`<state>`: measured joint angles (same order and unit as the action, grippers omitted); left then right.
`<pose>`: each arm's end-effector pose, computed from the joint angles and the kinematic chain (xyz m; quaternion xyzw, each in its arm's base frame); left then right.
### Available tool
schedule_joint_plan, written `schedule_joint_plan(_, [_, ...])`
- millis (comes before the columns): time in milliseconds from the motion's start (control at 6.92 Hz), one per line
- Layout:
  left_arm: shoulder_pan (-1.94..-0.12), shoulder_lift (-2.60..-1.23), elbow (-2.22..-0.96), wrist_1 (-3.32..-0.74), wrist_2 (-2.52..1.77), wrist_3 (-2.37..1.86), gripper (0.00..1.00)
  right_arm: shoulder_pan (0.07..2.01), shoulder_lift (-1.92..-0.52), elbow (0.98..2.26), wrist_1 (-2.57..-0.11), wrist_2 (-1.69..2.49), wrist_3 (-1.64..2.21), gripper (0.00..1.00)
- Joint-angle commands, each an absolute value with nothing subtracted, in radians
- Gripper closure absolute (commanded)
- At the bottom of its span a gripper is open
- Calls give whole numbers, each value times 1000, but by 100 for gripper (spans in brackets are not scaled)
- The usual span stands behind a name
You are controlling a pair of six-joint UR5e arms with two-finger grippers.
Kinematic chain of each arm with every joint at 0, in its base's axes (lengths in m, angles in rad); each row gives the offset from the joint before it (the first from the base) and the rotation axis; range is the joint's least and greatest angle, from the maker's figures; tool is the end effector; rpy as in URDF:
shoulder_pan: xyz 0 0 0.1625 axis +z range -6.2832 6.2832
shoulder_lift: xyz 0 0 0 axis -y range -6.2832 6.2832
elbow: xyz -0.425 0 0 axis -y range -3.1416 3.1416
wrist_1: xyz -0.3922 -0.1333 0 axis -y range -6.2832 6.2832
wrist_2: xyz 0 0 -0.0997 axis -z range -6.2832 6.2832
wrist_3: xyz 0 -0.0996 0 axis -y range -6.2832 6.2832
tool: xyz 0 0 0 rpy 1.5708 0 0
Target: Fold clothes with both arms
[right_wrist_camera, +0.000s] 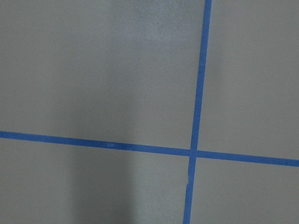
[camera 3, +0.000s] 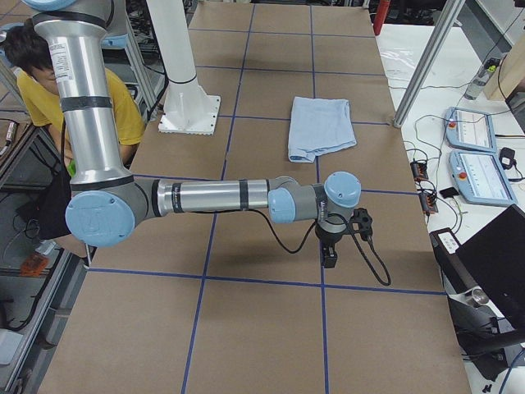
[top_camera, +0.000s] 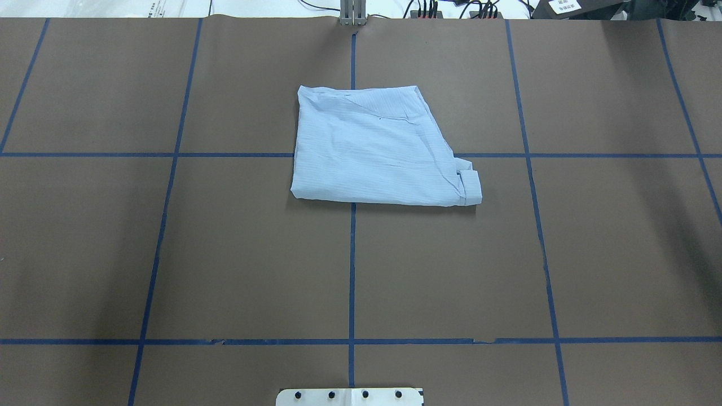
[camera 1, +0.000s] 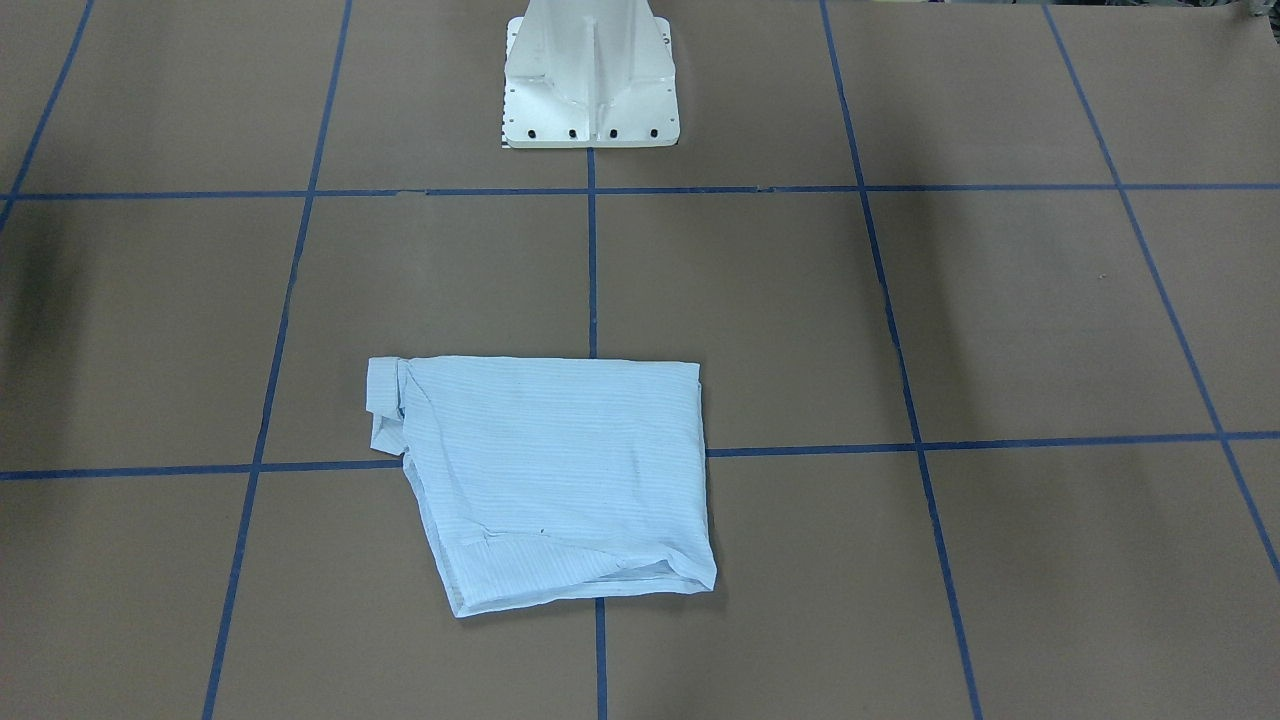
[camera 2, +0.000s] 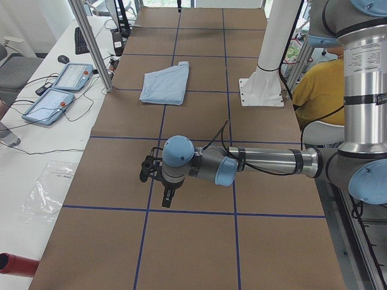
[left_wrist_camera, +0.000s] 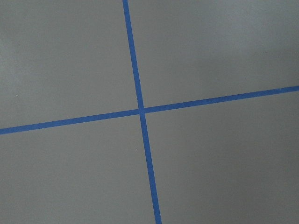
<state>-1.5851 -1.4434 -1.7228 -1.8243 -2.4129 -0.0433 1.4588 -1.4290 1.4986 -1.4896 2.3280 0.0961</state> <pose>-0.0655 -0.4513 0.6108 0.1206 0.4066 0.0306 0.9051 0.0018 -0.5645 0.6125 0.0313 -0.3738 -0.0352 0.9263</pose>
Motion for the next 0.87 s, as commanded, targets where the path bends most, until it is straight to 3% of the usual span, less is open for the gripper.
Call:
schedule_joint_plan(0, [-1585,-1436,-1718,-1858,-2410,-55,0,1459,-1430,1499,-1489,2350,97,0])
schedule_joint_plan(722, [-1582,-1450,-1743,-1858,-2421,-60,0,1456,-1430,1488,-1480,2355,98,0])
